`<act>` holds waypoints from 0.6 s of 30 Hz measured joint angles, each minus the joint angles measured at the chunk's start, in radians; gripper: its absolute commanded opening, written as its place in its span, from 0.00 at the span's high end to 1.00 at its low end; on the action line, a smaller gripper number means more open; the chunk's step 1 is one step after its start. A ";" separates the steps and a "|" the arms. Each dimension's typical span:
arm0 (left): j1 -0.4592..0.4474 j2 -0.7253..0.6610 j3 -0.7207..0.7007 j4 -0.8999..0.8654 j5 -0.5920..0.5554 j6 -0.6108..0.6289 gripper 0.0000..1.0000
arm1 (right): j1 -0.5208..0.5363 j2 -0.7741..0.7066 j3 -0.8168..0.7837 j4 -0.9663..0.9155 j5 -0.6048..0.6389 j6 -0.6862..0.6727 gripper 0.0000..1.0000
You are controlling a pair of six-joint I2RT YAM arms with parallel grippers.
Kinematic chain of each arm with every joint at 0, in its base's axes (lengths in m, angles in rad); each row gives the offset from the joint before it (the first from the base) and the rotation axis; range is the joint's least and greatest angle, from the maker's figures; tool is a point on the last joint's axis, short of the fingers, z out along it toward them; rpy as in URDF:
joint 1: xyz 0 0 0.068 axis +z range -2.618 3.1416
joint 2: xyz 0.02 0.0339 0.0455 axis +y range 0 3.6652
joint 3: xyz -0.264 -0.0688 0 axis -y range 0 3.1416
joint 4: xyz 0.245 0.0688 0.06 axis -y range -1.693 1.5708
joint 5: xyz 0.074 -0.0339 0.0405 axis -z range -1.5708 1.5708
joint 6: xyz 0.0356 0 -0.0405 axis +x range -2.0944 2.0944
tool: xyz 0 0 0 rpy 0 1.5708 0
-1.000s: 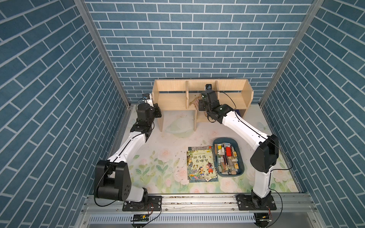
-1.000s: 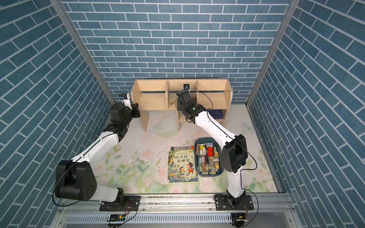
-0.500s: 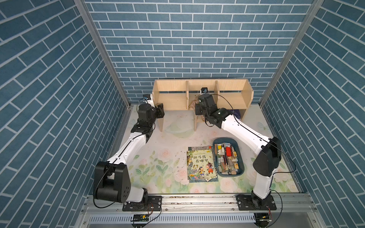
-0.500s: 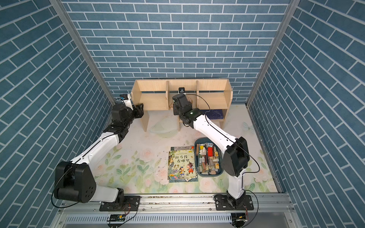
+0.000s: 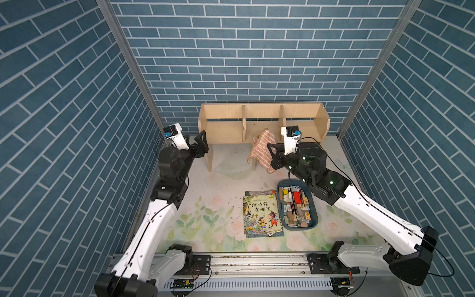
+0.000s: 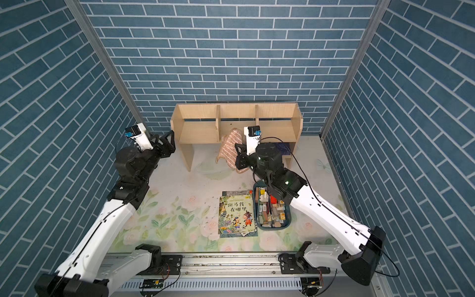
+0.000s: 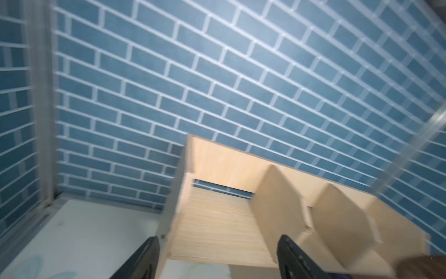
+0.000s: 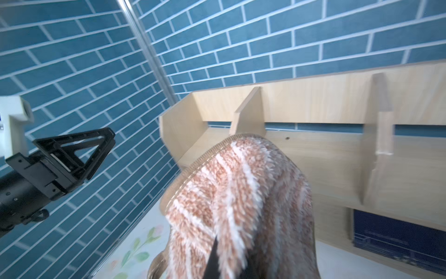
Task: Wipe the bookshelf clean with a cloth
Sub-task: Wipe the dust from the shelf, then adjust the cleaning item.
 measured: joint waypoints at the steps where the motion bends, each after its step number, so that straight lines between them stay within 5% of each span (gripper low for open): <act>1: -0.049 -0.029 -0.011 0.013 0.058 0.020 0.14 | 0.000 -0.003 -0.020 0.021 -0.043 0.009 1.00; 7: -0.444 -0.104 -0.042 0.018 0.197 0.185 0.13 | 0.001 -0.021 -0.118 0.113 -0.300 0.069 1.00; 18: -0.531 -0.040 -0.061 0.013 0.227 0.250 0.11 | 0.011 -0.126 -0.211 0.337 -0.566 0.182 1.00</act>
